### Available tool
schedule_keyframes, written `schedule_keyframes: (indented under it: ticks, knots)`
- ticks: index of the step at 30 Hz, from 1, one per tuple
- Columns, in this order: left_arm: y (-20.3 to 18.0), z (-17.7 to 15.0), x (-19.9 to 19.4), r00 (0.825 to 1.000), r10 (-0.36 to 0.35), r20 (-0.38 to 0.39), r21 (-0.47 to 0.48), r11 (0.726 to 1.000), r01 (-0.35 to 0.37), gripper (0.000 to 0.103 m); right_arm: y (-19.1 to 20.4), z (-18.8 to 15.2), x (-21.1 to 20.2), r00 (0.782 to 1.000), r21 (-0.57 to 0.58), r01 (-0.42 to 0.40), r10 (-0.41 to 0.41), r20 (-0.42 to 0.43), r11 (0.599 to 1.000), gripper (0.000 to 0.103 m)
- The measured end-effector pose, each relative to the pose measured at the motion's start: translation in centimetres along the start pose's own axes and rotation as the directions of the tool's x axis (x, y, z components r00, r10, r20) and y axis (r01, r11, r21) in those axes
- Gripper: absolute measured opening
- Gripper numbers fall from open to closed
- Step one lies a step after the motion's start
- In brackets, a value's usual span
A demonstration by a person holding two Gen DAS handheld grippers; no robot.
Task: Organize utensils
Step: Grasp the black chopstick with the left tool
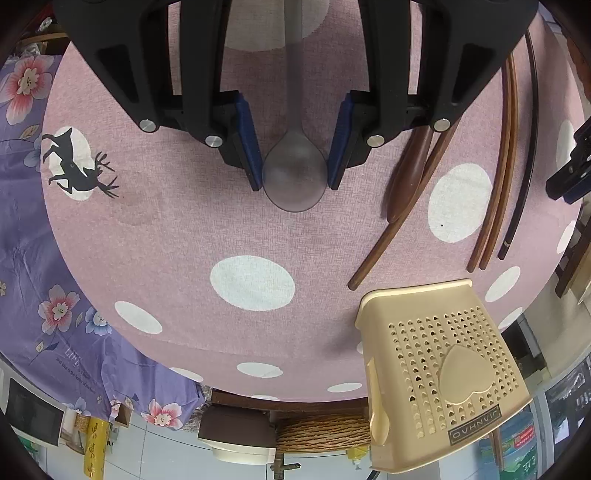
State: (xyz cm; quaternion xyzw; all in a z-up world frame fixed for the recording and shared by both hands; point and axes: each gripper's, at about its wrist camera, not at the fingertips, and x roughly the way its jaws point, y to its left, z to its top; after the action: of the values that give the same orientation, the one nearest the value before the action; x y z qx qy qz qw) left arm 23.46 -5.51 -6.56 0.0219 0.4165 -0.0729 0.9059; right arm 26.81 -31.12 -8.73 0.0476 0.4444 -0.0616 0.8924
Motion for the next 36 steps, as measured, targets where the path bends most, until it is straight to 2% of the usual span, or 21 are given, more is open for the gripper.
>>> schedule_keyframes:
  ticks: [6,8,12,17,22,27,30,33,36]
  knots:
    - [-1.6,1.5,1.5,1.000,-0.001,-0.017,0.014,1.000,0.002,0.055,0.0,0.1,0.1,1.000,-0.003,-0.002,0.002,-0.003,1.000,0.037]
    - [-2.1,1.9,2.3,0.999,0.022,-0.030,0.030,0.999,-0.021,0.047,0.0,0.0,0.1,1.000,-0.003,-0.002,0.002,-0.001,1.000,0.037]
    - [-2.3,2.3,4.0,0.997,0.021,-0.075,0.005,1.000,-0.021,0.033,0.1,0.0,0.1,1.000,-0.001,-0.001,0.001,0.000,1.000,0.037]
    - [-2.6,2.9,4.6,0.996,0.053,-0.066,0.001,0.999,-0.053,0.024,0.2,0.0,0.1,1.000,-0.001,-0.001,0.001,0.001,1.000,0.037]
    - [-2.8,3.2,5.0,0.995,0.081,-0.062,0.002,0.997,-0.081,0.010,0.2,0.1,0.2,1.000,-0.001,0.000,0.000,0.003,1.000,0.037]
    - [-2.9,3.4,5.2,0.995,0.080,-0.057,-0.013,0.997,-0.081,0.009,0.2,0.3,0.2,1.000,0.008,-0.003,0.003,0.005,1.000,0.037]
    - [-2.8,3.8,5.2,0.996,0.064,-0.059,-0.024,0.998,-0.066,0.009,-0.2,0.5,0.1,0.999,0.029,-0.039,0.039,0.006,0.999,0.037]
    - [-2.4,4.4,3.9,0.999,0.041,-0.027,-0.045,0.998,-0.042,0.009,-0.5,0.9,-1.0,0.997,0.047,-0.066,0.064,0.037,0.997,0.037]
    - [-2.1,5.3,1.3,0.999,0.022,0.039,-0.050,0.999,-0.020,0.009,-0.7,1.7,-3.4,0.992,0.054,-0.097,0.092,0.092,0.994,0.037]
